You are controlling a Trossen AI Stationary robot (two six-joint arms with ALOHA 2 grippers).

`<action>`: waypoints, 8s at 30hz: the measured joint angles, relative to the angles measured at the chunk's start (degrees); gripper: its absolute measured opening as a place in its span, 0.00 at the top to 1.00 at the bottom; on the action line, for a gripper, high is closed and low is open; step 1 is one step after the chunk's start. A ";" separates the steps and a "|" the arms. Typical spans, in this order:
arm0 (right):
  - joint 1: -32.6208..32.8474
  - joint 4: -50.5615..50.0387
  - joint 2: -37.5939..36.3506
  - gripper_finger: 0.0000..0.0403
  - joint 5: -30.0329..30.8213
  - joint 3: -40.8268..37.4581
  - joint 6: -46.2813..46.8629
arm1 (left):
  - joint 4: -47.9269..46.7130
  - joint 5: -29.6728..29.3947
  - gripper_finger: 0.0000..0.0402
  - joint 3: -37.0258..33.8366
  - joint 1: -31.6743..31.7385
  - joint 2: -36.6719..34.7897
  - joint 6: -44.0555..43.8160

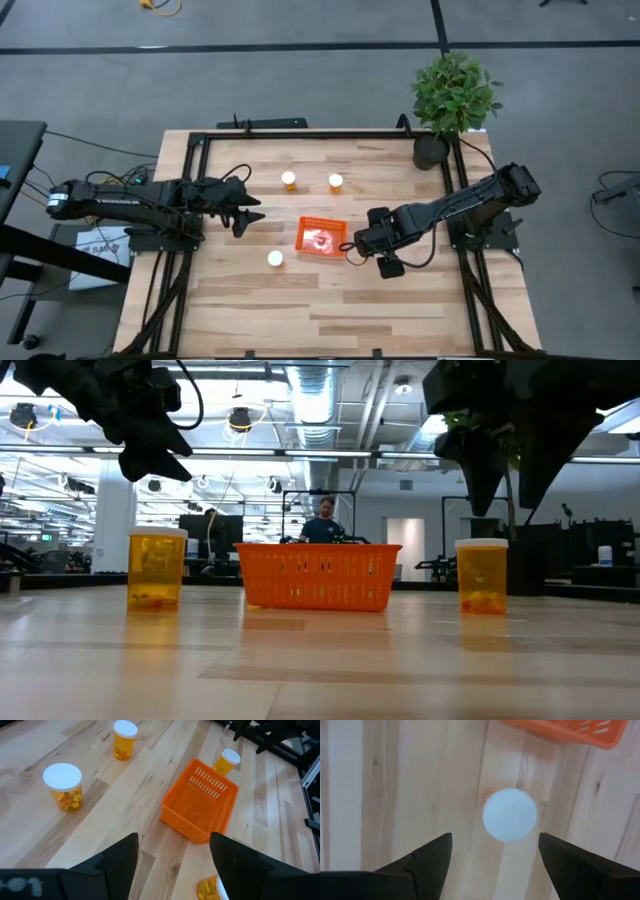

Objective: Pick and place pill bottles into a basket
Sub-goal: Put the orange pill bottle into the orange bin

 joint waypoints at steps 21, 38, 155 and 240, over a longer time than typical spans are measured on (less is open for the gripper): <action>-1.03 1.80 0.74 0.28 1.48 0.04 -1.41 | -0.37 0.00 0.41 0.00 0.00 0.00 0.00; -2.68 1.79 0.75 0.03 0.86 -0.49 -7.87 | -0.43 0.00 0.41 0.00 0.00 0.00 0.02; -5.62 0.13 5.49 0.47 -2.77 3.69 -10.49 | -1.28 1.55 0.41 -0.02 0.00 0.02 -0.90; -7.88 -2.09 28.20 0.46 -5.15 29.90 -30.03 | -2.23 5.68 0.41 -0.02 -0.04 0.04 -1.14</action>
